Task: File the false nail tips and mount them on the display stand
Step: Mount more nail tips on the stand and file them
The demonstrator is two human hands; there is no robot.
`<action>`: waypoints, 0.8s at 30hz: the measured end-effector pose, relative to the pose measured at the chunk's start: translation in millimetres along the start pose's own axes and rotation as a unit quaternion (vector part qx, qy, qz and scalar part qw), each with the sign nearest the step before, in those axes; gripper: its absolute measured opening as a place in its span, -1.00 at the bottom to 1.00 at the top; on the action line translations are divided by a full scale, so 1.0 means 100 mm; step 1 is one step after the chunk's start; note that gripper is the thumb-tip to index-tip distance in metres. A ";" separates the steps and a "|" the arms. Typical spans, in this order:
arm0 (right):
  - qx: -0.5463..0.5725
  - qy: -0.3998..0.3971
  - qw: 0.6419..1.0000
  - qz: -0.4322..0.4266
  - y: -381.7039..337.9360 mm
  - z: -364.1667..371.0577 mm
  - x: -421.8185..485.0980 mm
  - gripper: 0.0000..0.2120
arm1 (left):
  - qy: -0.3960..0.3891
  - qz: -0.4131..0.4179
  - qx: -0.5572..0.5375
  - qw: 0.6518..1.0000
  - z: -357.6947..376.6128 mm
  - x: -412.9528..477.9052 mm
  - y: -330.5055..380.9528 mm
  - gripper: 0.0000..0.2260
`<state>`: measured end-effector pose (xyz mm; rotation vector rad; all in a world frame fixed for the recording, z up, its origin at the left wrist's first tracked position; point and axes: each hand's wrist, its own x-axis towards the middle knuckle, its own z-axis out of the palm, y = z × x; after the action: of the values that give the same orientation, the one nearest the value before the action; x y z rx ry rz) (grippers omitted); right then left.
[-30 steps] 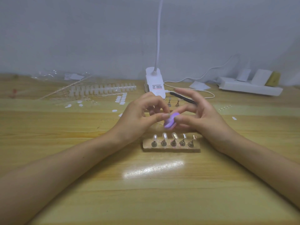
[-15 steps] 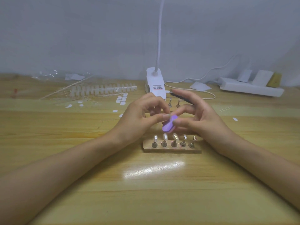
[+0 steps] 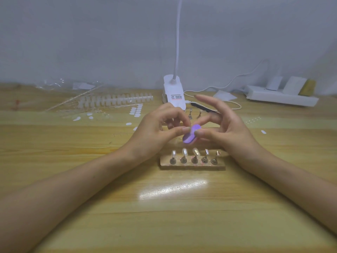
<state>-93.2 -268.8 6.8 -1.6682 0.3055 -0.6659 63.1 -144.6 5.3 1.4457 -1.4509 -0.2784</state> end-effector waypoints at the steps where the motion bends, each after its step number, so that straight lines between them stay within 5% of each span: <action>1: 0.012 0.023 1.000 -0.009 0.00 0.00 0.00 -0.34 | 0.001 0.000 -0.002 1.000 0.00 0.00 0.00 -0.93; 3: 0.031 0.074 0.997 -0.022 0.00 -0.03 0.01 -0.38 | 0.001 -0.002 -0.007 1.000 0.00 0.00 0.00 -0.92; 7: 0.010 -0.002 1.000 0.000 0.01 0.01 0.00 -0.37 | 0.007 0.000 0.000 1.000 0.00 0.00 -0.01 -0.90; 10: 0.036 0.086 0.995 -0.029 0.01 -0.03 0.02 -0.36 | 0.003 -0.003 -0.001 1.000 0.00 0.00 0.00 -0.92; 14: 0.006 0.017 1.000 -0.010 0.00 -0.01 0.01 -0.30 | 0.004 0.004 0.001 1.000 0.00 0.00 0.00 -0.94; 17: 0.050 0.085 0.995 -0.034 -0.01 -0.04 0.02 -0.36 | 0.002 0.003 0.005 1.000 0.00 0.00 0.01 -0.95; 24: 0.044 0.089 0.995 -0.012 0.00 -0.05 0.03 -0.34 | 0.001 0.009 0.001 1.000 0.00 -0.01 0.02 -0.93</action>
<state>-93.2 -274.8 7.6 -1.5327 0.3785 -0.8368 61.1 -142.9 6.4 1.4346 -1.4620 -0.2648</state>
